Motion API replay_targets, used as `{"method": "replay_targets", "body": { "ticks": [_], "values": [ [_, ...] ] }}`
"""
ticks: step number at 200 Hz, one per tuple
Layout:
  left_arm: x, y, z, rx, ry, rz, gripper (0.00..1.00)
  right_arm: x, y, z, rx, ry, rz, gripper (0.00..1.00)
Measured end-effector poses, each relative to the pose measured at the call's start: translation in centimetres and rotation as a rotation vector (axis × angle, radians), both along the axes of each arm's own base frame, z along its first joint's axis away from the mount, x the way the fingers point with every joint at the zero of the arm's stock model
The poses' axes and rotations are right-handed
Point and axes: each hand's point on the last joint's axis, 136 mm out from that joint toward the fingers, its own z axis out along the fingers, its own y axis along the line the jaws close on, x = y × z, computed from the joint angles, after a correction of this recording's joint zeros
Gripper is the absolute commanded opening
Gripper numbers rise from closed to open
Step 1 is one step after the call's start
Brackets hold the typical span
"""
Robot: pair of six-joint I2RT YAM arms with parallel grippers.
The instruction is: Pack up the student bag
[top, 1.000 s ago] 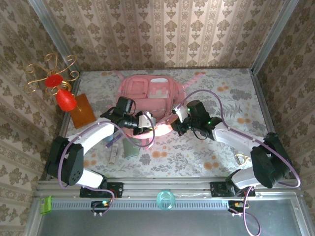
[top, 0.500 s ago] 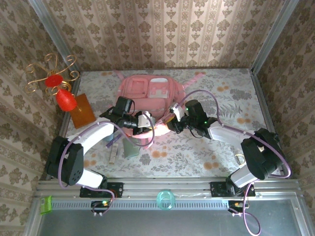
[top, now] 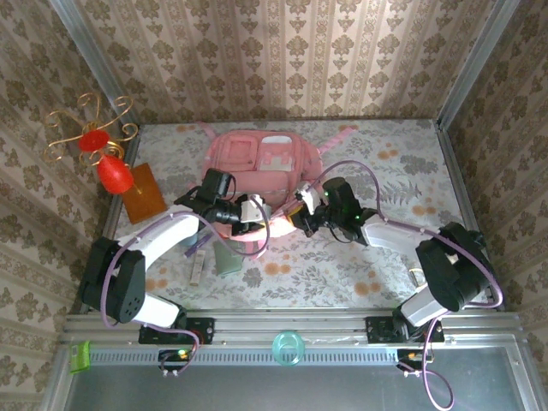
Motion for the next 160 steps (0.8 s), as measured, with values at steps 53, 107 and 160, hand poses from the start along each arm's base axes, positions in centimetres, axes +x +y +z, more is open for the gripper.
{"method": "replay_targets", "body": {
  "ticks": [53, 107, 160],
  "values": [
    [-0.1, -0.6, -0.6, 0.017, 0.017, -0.005, 0.00, -3.2, 1.3, 3.1, 0.051, 0.001, 0.048, 0.00],
    [-0.1, -1.0, -0.8, 0.017, 0.018, -0.006, 0.00, -2.1, -1.3, 2.4, -0.127, 0.052, -0.120, 0.00],
    [0.8, -0.4, 0.0, -0.013, -0.001, 0.036, 0.00, 1.5, -7.5, 1.2, -0.303, 0.031, -0.422, 0.00]
  ]
}}
